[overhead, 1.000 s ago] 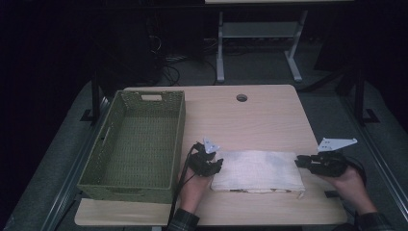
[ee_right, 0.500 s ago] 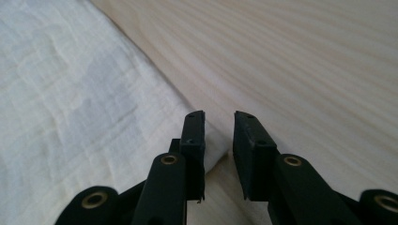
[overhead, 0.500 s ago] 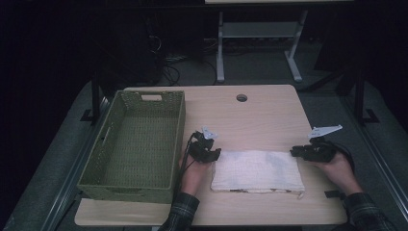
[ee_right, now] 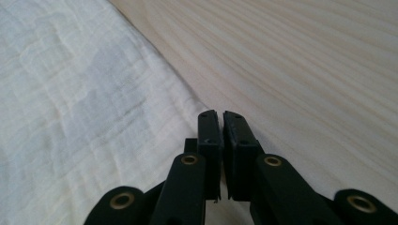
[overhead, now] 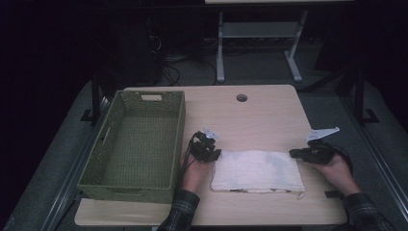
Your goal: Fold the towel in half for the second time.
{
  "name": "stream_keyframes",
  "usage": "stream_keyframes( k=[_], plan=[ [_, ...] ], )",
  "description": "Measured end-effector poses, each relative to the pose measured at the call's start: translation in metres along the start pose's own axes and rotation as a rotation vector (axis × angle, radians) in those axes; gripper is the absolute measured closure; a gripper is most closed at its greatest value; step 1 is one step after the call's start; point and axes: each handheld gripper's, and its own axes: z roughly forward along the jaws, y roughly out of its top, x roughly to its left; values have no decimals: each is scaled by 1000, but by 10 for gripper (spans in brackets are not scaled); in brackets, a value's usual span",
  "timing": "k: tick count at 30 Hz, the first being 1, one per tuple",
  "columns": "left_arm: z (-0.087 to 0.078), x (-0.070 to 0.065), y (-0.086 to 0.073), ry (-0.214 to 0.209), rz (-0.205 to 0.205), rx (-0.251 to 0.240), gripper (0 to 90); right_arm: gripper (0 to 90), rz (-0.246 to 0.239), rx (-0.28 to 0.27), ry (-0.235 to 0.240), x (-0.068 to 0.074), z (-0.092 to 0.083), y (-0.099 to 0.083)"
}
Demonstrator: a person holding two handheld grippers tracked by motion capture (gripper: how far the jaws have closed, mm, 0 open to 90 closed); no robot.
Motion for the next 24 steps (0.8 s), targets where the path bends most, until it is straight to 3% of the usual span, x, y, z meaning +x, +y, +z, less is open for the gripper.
stream_keyframes(
  k=[3, 5, 6, 9, 15, 20, 24],
  plan=[
    [0, -1, 0, -32, -8, 5, 834, 864, -9, 5, -6, 1, 0, 1],
    [0, -1, 1, -25, -4, 9, 857, 866, -11, 3, -16, 1, 0, 1],
    [0, -1, 2, -8, 11, 11, 861, 867, -13, 11, -27, 0, 0, 2],
    [-2, 3, 2, -4, -15, -14, 867, 868, -14, 16, -51, -6, 0, 5],
    [-1, 11, 14, 23, -20, -50, 872, 873, 0, 9, -84, -21, 5, 18],
    [-5, 12, 22, 32, -21, -81, 874, 875, 22, -35, -105, -28, 1, 25],
    [-11, 11, 25, 34, -17, -113, 874, 874, 12, -79, -99, -28, -8, 24]
  ],
)
